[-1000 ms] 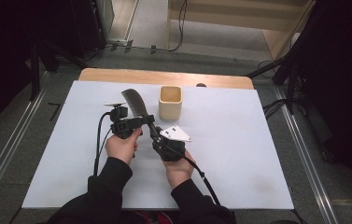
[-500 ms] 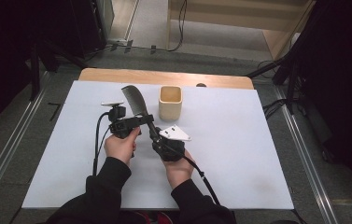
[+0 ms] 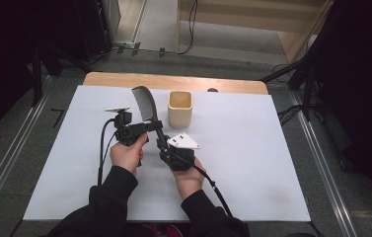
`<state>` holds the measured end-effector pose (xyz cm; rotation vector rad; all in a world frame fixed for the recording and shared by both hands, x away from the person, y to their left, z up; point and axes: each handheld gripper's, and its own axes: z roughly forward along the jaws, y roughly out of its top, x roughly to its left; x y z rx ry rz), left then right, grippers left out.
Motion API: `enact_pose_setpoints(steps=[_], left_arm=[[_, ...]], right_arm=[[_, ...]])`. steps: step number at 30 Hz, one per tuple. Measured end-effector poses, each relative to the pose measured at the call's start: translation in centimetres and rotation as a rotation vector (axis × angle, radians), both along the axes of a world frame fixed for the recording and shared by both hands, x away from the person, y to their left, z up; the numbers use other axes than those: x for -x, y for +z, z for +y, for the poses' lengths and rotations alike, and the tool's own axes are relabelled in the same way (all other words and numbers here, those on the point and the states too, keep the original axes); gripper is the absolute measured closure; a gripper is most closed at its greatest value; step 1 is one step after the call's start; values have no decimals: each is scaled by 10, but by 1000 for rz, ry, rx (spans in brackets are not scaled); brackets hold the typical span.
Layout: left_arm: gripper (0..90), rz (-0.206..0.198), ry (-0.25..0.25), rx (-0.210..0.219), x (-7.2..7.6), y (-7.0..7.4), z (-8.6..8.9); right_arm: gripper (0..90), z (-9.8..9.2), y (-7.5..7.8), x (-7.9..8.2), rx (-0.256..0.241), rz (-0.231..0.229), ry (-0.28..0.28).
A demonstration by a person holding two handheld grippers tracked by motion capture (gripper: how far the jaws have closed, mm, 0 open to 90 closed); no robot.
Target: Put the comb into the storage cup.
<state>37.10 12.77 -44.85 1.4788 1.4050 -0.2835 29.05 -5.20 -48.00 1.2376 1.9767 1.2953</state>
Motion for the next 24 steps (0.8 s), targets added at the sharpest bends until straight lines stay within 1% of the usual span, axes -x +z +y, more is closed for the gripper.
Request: enact_pose_setpoints(steps=[2,8,14,16,19,21,22,24], left_arm=[[726,0,-1,2,0,0,0],[727,-9,0,-9,0,1,1],[727,-20,5,-32,-2,3,4],[727,-22,8,-41,-2,3,5],[727,-31,12,-57,-3,4,5],[727,-33,11,-61,-3,5,6],[727,-34,12,-63,-4,5,6],[727,-40,10,-79,-4,6,7]], right_arm=[[652,0,0,0,2,0,8],[555,-4,2,-1,-8,5,19],[495,-9,4,-2,-2,22,57],[489,-9,5,-1,6,19,58],[468,-12,6,-1,10,8,76],[466,-13,6,-1,22,0,95],[458,-14,6,-1,27,-7,104],[428,-16,6,-1,40,-16,115]])
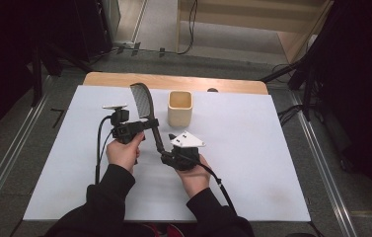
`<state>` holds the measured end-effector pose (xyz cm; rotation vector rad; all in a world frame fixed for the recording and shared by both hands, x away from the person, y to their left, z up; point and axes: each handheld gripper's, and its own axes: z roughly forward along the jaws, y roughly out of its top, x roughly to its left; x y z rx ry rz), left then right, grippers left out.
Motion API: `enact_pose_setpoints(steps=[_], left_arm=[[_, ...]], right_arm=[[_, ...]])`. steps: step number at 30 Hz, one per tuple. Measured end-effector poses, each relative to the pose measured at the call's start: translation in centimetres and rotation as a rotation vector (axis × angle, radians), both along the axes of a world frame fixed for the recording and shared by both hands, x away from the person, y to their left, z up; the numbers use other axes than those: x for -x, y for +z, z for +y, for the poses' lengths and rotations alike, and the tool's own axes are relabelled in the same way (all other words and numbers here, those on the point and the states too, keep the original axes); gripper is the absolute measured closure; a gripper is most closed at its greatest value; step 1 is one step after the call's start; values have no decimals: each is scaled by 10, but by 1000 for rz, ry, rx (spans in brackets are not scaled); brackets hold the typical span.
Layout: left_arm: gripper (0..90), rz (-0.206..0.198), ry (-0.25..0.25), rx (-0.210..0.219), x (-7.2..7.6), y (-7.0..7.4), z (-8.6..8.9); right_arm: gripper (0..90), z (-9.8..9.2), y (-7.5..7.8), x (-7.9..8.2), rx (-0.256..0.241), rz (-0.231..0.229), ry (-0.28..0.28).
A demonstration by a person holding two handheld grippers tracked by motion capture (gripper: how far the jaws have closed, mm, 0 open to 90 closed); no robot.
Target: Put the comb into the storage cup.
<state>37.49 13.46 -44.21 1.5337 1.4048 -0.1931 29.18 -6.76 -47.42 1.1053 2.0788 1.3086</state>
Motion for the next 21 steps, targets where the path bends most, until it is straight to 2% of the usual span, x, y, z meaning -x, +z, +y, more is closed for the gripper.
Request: enact_pose_setpoints(steps=[6,15,21], left_arm=[[726,-17,-2,-35,0,3,1],[726,-22,-5,-48,0,4,2],[727,-24,-6,-57,0,3,2]], right_arm=[[361,-8,0,-2,-1,31,27],[270,-19,-2,-4,0,48,65],[265,-26,-2,-3,24,48,73]])
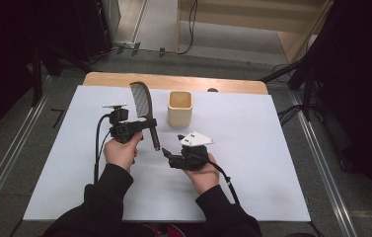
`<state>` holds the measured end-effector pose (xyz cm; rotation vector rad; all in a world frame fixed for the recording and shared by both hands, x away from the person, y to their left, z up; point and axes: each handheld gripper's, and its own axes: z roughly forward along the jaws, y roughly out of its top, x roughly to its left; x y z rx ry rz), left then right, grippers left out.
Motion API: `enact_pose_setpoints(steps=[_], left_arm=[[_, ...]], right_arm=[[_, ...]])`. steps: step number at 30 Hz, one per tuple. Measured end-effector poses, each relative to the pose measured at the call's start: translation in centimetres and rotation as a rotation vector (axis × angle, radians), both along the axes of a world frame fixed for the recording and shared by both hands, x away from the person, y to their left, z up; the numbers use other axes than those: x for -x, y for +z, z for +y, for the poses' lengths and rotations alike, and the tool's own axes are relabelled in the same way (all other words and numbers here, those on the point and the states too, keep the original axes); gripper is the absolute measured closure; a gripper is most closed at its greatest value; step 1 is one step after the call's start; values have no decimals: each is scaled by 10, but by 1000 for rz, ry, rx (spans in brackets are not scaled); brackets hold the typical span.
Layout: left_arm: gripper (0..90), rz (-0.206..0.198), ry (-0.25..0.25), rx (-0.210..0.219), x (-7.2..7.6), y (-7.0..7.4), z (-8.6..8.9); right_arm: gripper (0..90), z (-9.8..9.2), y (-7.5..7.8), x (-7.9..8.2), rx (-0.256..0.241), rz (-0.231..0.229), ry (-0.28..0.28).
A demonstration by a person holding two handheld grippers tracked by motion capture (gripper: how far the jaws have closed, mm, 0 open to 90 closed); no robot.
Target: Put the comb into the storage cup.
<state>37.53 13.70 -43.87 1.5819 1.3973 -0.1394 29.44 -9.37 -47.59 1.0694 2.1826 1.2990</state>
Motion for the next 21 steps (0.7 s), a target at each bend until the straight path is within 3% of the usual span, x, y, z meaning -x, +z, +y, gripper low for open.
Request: enact_pose_setpoints(steps=[7,21], left_arm=[[727,-14,-3,-10,0,2,1],[727,-46,-20,-15,-3,13,-3]], right_arm=[[272,-10,-1,1,6,14,4],[268,-28,2,6,55,-1,13]])
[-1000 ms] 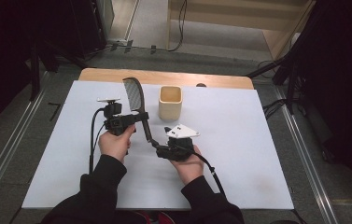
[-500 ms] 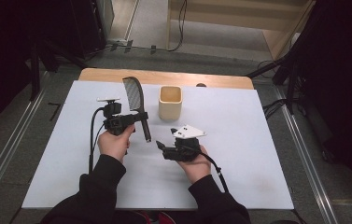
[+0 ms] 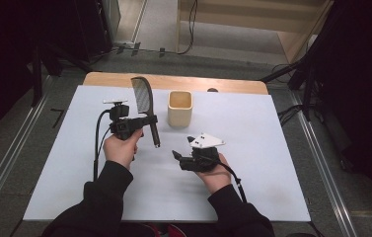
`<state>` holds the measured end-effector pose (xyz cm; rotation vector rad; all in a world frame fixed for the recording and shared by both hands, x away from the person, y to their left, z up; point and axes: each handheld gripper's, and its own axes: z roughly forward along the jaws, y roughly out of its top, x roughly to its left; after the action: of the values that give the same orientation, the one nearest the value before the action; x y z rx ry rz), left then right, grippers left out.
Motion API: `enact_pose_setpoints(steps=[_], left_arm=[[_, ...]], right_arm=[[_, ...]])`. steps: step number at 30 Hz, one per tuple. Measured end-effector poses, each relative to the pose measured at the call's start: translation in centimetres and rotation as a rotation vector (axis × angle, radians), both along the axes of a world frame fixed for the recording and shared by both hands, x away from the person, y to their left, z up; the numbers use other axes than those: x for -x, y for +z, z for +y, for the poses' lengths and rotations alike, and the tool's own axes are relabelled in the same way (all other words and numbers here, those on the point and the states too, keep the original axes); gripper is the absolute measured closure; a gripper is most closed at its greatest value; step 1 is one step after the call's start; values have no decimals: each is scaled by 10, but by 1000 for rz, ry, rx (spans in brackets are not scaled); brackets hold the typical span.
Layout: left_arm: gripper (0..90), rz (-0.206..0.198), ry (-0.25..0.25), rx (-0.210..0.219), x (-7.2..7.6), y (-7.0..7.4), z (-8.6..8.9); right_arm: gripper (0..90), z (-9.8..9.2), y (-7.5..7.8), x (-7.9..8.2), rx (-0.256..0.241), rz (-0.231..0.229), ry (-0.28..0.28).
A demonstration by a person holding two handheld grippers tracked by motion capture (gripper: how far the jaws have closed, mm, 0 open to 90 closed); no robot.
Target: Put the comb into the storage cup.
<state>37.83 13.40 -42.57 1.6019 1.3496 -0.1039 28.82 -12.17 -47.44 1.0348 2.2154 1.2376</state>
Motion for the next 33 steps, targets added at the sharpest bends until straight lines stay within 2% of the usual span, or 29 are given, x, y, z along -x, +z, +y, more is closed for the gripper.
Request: enact_pose_setpoints(steps=[9,11,16,18,33], left_arm=[[727,-15,-18,-9,-3,8,-2],[726,-23,-27,-16,-3,9,-3],[727,-34,-41,-26,-4,10,-7],[727,-35,-48,-27,-4,11,-9],[726,-50,-71,-27,-8,16,-11]], right_arm=[[267,-14,2,2,-4,23,5],[267,-16,3,4,0,15,13],[277,-20,5,7,20,7,-3],[280,-22,5,8,12,17,-8],[275,-34,3,12,10,56,40]])
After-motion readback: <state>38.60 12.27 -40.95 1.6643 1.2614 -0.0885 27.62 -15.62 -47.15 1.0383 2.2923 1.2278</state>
